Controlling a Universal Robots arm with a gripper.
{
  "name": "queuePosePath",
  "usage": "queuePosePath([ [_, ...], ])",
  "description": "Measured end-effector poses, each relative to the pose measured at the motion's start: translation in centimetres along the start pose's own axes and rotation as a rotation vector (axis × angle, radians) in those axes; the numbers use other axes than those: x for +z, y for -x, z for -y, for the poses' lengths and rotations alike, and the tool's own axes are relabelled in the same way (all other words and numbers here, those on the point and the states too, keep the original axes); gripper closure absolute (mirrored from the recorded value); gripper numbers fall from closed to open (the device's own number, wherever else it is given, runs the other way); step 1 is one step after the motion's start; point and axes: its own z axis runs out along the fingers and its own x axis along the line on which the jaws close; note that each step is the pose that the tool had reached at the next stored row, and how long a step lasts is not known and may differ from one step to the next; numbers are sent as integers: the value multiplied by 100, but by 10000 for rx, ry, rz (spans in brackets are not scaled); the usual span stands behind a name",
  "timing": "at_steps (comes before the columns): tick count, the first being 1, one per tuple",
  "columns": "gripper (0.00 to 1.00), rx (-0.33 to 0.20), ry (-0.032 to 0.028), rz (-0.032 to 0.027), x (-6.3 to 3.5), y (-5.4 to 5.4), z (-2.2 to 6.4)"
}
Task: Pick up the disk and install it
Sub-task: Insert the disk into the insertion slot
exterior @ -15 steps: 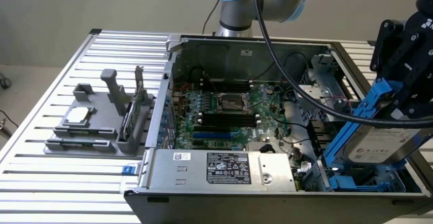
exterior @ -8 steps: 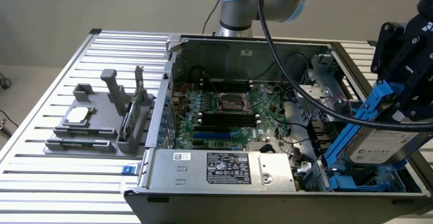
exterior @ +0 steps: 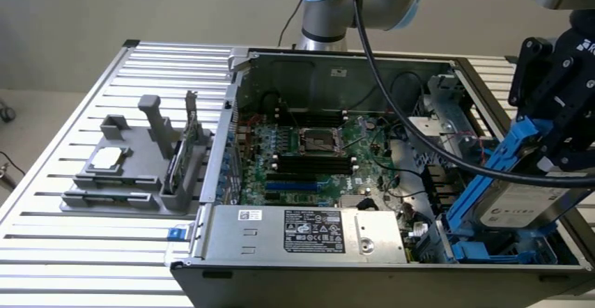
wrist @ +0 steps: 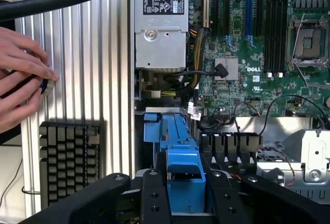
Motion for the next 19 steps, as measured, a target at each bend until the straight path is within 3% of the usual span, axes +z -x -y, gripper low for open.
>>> queuePosePath([
  [19,68,-2,0,-1,159,5,5],
])
